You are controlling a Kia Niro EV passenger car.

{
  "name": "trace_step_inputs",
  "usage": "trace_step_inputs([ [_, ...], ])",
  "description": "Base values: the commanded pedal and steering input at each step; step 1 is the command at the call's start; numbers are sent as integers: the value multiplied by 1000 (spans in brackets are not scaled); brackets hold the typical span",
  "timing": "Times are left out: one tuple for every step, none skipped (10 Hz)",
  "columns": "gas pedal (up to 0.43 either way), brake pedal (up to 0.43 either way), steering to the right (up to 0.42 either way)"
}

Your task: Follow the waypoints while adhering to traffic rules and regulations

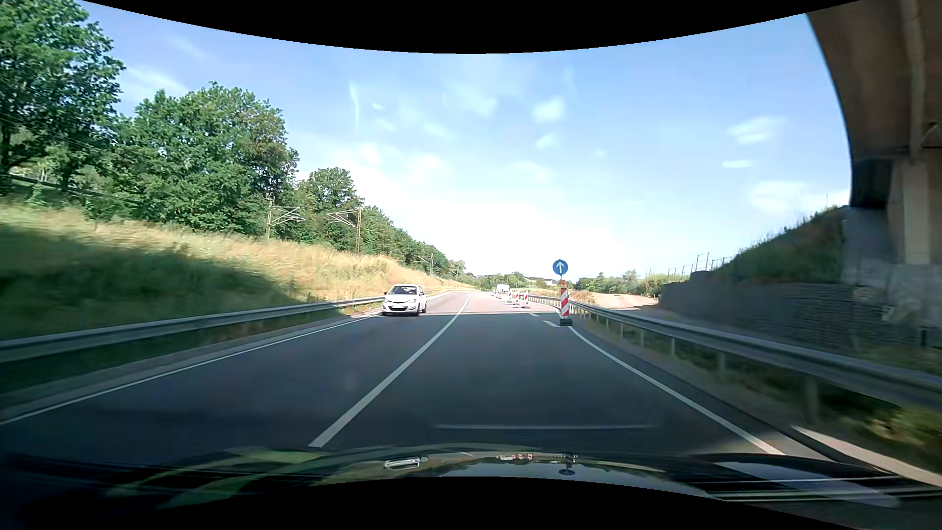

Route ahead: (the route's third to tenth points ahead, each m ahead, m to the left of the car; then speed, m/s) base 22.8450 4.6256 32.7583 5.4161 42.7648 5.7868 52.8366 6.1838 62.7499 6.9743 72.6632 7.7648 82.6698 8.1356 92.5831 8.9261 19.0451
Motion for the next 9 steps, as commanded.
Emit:
trace_step_inputs([
  [0, 0, -7],
  [0, 0, -7],
  [0, 0, -7],
  [0, 0, -7],
  [0, 0, -7],
  [0, 0, -7],
  [0, 0, -7],
  [0, 0, -7],
  [0, 0, -7],
])
